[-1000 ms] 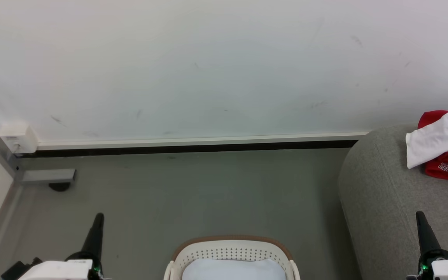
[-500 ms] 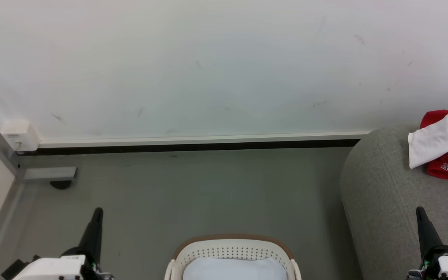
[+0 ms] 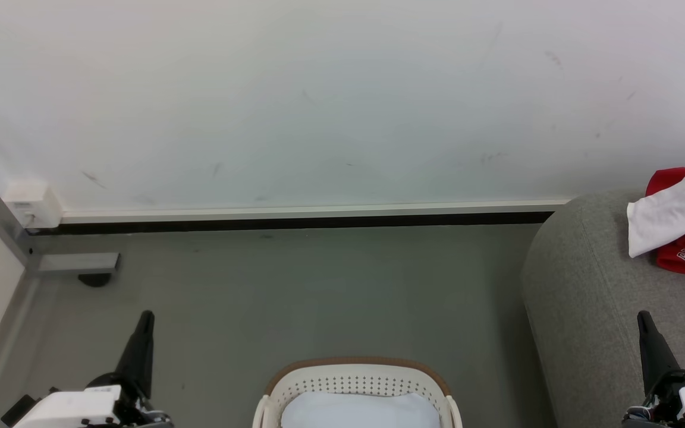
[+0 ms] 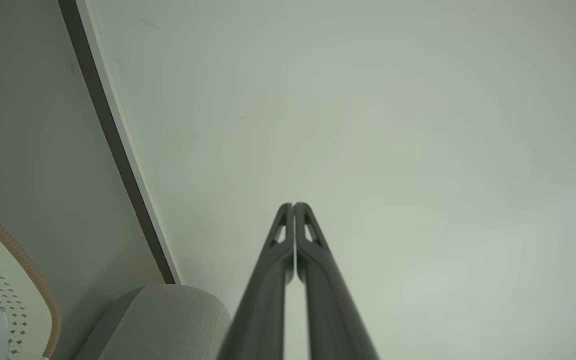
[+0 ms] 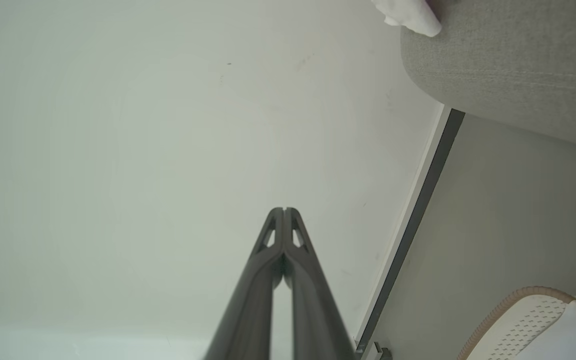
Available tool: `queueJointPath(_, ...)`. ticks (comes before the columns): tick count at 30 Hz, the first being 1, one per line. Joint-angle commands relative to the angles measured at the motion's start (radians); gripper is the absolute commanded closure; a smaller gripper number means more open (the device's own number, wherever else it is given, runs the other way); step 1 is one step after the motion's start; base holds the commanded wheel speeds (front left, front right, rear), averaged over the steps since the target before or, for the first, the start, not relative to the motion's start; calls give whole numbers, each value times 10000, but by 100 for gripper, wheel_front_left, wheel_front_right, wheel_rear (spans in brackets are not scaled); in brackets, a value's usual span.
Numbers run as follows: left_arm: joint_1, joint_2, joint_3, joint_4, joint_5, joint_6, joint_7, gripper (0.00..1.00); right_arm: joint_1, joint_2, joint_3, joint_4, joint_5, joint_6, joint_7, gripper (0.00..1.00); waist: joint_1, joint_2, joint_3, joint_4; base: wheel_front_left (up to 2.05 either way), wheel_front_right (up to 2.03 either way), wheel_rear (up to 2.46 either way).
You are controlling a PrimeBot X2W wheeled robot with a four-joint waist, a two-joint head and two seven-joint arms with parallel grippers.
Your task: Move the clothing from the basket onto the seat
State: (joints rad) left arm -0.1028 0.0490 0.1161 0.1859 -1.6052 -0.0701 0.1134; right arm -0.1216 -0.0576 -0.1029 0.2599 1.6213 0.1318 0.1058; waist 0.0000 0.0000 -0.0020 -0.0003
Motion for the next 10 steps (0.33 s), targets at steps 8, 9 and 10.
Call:
queueJointPath(8,-90,17,29,-27,-124,-43,40,100,-114,-71,2,-26,45,-21,7,100,0,0,0,0,0,0,0)
queueJointPath(9,-90,17,29,-27,-124,-43,40,100,-113,-72,5,-27,48,-21,5,100,0,0,0,0,0,0,0)
queueJointPath(10,-90,17,29,-27,-124,-43,40,100,-113,-73,7,-27,52,-21,2,100,0,0,0,0,0,0,0)
